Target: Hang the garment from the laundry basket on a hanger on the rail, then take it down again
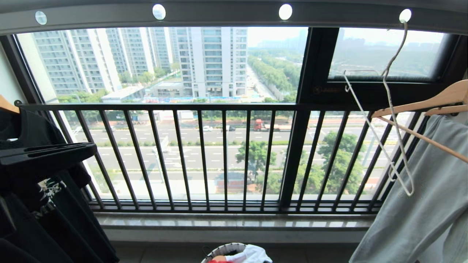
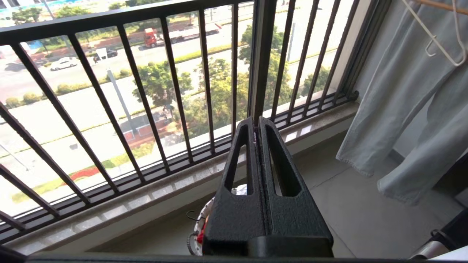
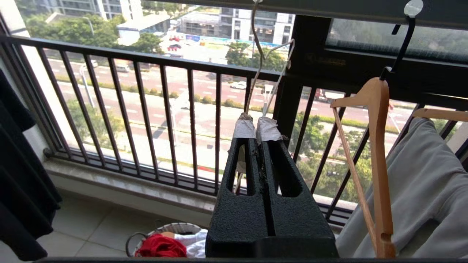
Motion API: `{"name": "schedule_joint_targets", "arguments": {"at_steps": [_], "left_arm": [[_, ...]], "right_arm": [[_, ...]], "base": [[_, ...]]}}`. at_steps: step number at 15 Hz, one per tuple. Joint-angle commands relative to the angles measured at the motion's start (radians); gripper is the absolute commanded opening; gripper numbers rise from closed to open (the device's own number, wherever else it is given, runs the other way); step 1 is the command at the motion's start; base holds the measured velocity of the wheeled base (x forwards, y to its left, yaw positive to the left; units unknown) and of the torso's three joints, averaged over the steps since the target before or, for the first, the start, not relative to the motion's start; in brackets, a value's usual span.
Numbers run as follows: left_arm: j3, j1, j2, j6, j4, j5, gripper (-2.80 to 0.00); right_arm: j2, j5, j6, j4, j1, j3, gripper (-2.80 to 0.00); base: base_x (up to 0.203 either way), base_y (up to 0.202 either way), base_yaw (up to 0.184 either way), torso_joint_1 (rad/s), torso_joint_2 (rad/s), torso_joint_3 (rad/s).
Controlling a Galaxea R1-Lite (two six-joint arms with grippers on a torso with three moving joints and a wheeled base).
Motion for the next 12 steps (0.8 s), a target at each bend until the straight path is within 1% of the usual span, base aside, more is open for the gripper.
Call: {"name": "schedule_joint_targets", "arguments": {"at_steps": [1,3,4,6,7,9,12], "left_arm": [[0.067,0.089,-0.192,0.002,0.000,0.055,-2.80],[0.108,0.281,-0.277,-0.003,0.001,0.079,-2.80],[0.132,0.351,-0.341,-0.005,0.001,0.085,-2.80],[0.201,0.441,-0.467,-0.006,0.000,0.091,-2.80],[0.229,0.469,-0.521,-0.007,0.000,0.093,-2.80],[0.316,0.494,-0.623,-0.006,0.000,0.096,-2.80],[0.489,0.517,-0.780,0.009,0.002,0.091,-2.80]], "right_arm": [[-0.179,-0.016,0.019,0.006,0.000,0.033,-2.80],[-0.258,-0.064,0.026,0.009,-0.010,0.052,-2.80],[-0.279,-0.077,0.027,0.009,-0.040,0.052,-2.80],[-0.331,-0.083,0.027,0.015,-0.120,0.052,-2.80],[-0.360,-0.079,0.026,0.040,-0.160,0.056,-2.80],[-0.433,-0.057,0.025,0.107,-0.178,0.096,-2.80],[-0.558,-0.011,0.015,0.122,-0.178,0.295,-2.80]], "base": [[0.000,0.000,0.000,0.000,0.00,0.000],[0.000,0.000,0.000,0.000,0.00,0.000],[0.000,0.000,0.000,0.000,0.00,0.000],[0.000,0.000,0.000,0.000,0.00,0.000],[0.000,0.000,0.000,0.000,0.00,0.000],[0.000,0.000,0.000,0.000,0.00,0.000],[0.000,0.000,0.000,0.000,0.00,0.000]]}}
